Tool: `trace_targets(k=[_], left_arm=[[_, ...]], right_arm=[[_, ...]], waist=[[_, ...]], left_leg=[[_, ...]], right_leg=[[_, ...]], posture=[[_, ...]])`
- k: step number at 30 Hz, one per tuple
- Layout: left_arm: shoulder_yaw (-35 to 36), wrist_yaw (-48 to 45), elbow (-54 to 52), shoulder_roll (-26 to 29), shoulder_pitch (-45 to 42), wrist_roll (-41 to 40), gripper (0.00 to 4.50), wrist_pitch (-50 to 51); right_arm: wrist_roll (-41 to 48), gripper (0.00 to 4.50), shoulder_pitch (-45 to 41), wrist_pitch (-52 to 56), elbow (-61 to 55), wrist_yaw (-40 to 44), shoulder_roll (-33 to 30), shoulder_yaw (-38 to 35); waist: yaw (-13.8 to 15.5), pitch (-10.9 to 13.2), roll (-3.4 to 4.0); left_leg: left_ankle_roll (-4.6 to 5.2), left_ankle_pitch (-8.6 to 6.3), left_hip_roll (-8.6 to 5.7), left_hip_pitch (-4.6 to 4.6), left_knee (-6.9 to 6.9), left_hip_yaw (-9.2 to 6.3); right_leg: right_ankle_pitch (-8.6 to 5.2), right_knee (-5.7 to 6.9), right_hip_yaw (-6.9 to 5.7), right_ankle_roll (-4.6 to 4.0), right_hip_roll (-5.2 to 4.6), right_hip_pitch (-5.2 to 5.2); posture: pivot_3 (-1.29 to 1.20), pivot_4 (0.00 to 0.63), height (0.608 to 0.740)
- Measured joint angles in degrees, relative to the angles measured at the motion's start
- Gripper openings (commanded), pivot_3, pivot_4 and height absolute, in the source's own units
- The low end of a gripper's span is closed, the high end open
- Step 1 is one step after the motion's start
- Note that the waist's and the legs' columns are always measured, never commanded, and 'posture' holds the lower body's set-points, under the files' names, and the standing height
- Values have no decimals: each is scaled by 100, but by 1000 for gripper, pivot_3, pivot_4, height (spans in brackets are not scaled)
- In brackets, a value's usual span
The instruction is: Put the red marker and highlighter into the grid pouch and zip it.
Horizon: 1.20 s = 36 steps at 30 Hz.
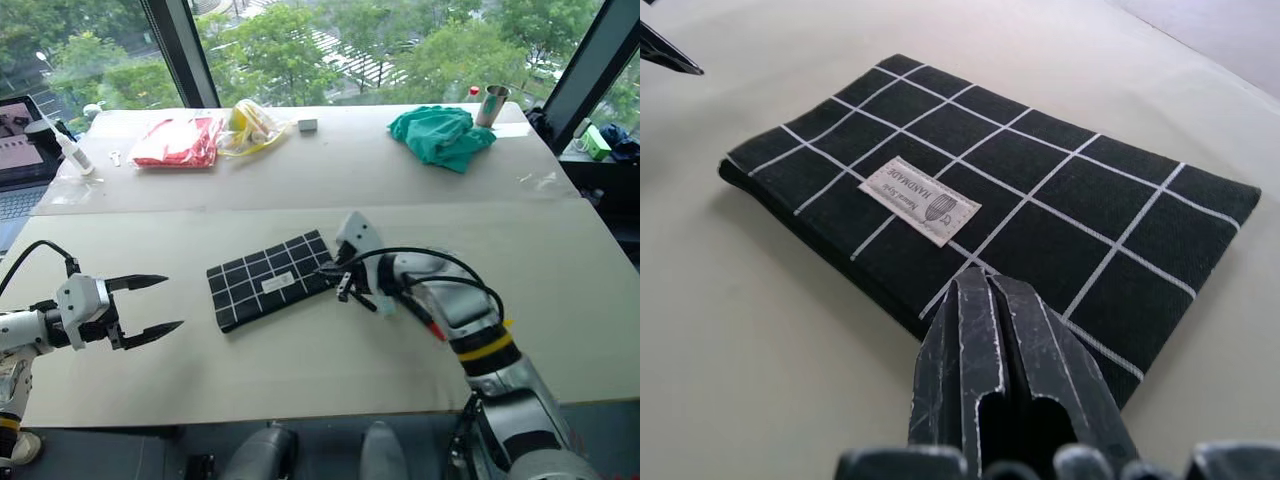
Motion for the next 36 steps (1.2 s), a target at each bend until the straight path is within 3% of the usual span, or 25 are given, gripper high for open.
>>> trace_targets(k=[5,9,16,27,30,36], left_arm=[[-122,22,174,36,-5,220,4500,-417],[-257,116,337,36,-185,410,4500,-750],[-905,650,843,-296,-697,1229,4500,-1756],[-1486,1100,1854,-568,-1564,1617,4500,-2956],[-1654,1156,1950,-912,-1773,1603,3741,-2939],[-1871,899,2051,-972,-1853,1468,1468,-2947]], right_arm=[[-747,51,-190,-325,620,88,157,567],[-1330,51,-377,-530,653,102,175,969],[-1647,51,-435,-610,835,48,465,884],[-1656,51,-270,-489,787,41,514,604],[-1668,0,-171,-439,644,17,517,557],[-1653,0,5,-287,338,-4,495,482]], waist=[[-72,-1,-1],[-110,-9,-9],[-114,-14,-13],[-68,-17,-10],[-66,-18,-11],[-130,-18,-12]], left_leg=[[-31,18,-1,-2,0,0],[10,-6,2,20,0,-1],[9,-5,4,47,0,7],[9,-5,1,54,0,7],[9,-5,-1,45,4,7],[9,-5,1,37,4,6]], right_leg=[[0,-6,-2,1,0,0],[0,20,-7,1,2,8],[2,47,-6,-1,2,14],[2,60,-6,-1,0,15],[2,60,-5,-1,0,12],[2,61,-7,-1,0,0]], posture=[[0,150,740],[0,150,740],[0,150,740],[0,150,740],[0,150,740],[0,150,740]])
